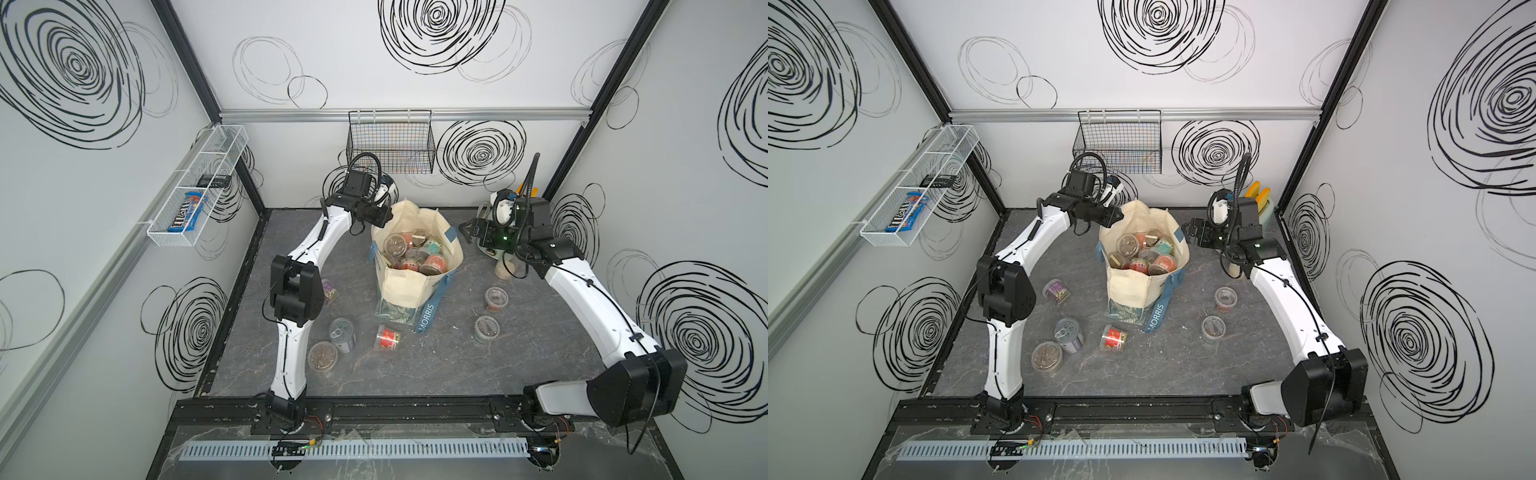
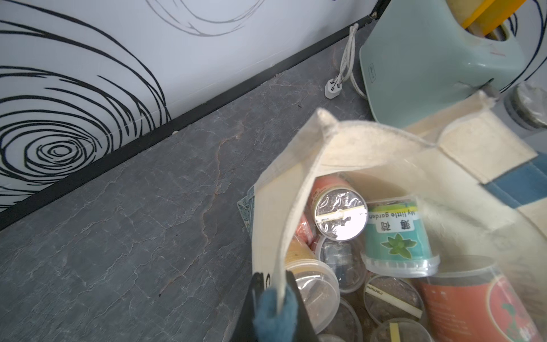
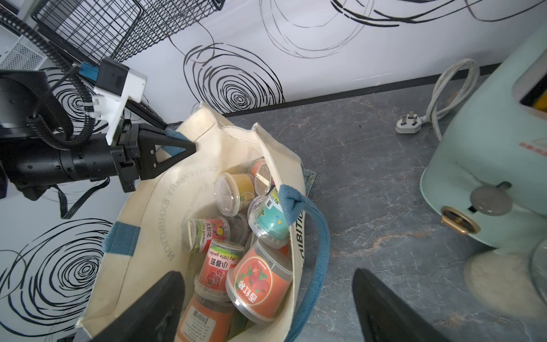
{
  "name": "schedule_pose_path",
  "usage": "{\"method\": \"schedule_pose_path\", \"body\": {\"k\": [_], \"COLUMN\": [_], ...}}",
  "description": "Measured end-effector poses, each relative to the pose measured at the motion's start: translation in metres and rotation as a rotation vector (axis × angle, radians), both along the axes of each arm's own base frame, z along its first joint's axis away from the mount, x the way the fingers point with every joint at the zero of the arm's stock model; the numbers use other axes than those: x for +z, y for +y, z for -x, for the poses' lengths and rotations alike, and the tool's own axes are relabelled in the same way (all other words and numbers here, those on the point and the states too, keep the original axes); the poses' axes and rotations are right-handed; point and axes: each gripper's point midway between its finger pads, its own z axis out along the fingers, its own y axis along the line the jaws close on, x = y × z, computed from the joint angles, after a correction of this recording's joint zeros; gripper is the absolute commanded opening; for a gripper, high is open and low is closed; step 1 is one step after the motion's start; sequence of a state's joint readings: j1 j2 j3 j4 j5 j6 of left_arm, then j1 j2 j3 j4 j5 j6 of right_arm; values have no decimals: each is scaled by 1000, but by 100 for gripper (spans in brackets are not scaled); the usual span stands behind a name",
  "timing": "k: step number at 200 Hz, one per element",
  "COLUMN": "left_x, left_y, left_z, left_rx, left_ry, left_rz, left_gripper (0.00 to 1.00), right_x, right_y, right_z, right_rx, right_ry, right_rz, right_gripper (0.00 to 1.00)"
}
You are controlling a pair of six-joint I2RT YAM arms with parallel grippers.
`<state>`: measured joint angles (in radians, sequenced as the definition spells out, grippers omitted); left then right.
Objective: Take out the seed jars from the canvas bag
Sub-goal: Adjust the canvas bag at the center of the board.
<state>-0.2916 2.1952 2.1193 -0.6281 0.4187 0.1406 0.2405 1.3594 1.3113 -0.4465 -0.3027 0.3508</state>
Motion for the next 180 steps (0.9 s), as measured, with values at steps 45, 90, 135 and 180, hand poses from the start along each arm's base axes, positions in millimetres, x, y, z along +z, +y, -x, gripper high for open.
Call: {"method": "schedule_pose_path", "body": {"k": [45, 90, 135, 180], "left_x": [12, 46, 89, 106], "left_y": [-14, -32, -41, -44], "left_z": [10, 36, 61, 75], "left_rx": [-47, -94, -131, -152], "left_ry": [-7, -29, -77, -117], "left_rz": [34, 86, 146, 173], "left_gripper": [0, 0, 0, 0], "right_x": [4, -18, -38, -46], "right_y": [54, 62, 61, 54], "right_z": [31, 52, 60, 54], "right_rx": [171, 233, 250, 168], "right_ry": [-4, -8, -10, 19], "right_rz": [99, 203, 299, 324], "right_gripper": [88, 86, 86, 86]}}
